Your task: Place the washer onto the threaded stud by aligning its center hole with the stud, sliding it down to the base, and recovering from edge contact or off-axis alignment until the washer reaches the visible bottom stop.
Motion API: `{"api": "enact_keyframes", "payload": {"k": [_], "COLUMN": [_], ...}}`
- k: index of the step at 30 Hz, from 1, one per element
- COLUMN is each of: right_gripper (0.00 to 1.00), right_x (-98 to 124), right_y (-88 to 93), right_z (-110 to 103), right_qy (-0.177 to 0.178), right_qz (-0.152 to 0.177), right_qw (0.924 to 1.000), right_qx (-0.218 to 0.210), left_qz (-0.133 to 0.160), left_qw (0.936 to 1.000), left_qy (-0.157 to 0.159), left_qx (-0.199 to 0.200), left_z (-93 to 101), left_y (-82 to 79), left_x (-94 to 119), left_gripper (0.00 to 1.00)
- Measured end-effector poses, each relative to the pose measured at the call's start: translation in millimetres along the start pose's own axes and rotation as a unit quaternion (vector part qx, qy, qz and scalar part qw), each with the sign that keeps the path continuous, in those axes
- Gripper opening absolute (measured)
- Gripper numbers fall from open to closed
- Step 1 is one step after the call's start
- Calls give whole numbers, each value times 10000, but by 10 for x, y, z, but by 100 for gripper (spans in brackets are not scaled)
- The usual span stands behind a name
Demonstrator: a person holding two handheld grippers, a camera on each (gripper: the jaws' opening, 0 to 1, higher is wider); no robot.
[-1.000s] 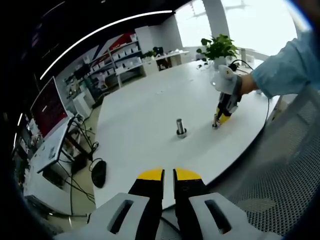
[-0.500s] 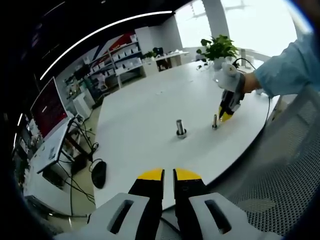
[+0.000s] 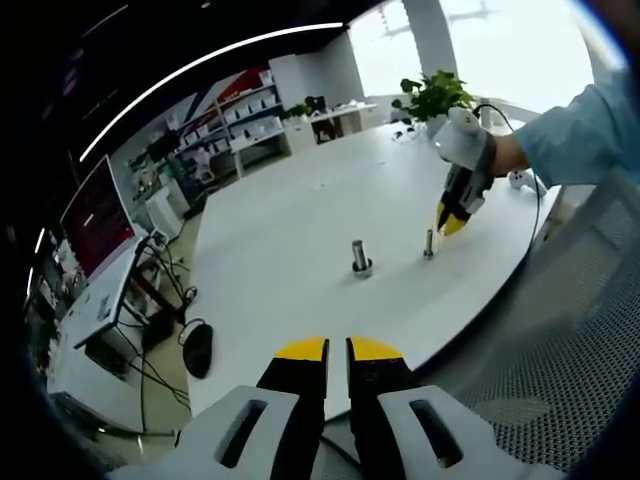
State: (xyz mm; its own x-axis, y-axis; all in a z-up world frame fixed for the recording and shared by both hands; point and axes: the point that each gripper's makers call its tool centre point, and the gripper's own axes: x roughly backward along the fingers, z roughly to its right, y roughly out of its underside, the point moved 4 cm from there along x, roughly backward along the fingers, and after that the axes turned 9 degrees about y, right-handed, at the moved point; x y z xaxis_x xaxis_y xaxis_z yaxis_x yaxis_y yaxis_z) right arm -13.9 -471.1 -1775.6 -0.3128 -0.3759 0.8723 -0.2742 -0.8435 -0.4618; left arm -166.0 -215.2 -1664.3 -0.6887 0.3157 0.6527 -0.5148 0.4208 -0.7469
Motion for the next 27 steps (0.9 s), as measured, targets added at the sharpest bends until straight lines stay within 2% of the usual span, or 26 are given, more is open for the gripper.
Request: {"api": "enact_keyframes", "payload": {"k": [16,22,25,27], "right_gripper": [13,13,13,13], "right_x": [302,407,450,458], "right_y": [-167,-209,-190,-199], "right_z": [2,-15,-20,-28], "right_qy": [78,88,198,165], "right_qz": [334,335,187,205], "right_qw": [9994,9991,9978,9977], "right_qx": [35,234,600,621], "left_qz": [-13,-128,-141,-155], "left_qw": [10000,9998,9998,9997], "left_qy": [29,124,118,118], "left_qx": [-39,-110,-122,-116], "left_z": [14,55,55,55], "left_y": [2,27,29,32], "left_x": [3,-8,-13,-12], "left_gripper": [4,5,4,4]}}
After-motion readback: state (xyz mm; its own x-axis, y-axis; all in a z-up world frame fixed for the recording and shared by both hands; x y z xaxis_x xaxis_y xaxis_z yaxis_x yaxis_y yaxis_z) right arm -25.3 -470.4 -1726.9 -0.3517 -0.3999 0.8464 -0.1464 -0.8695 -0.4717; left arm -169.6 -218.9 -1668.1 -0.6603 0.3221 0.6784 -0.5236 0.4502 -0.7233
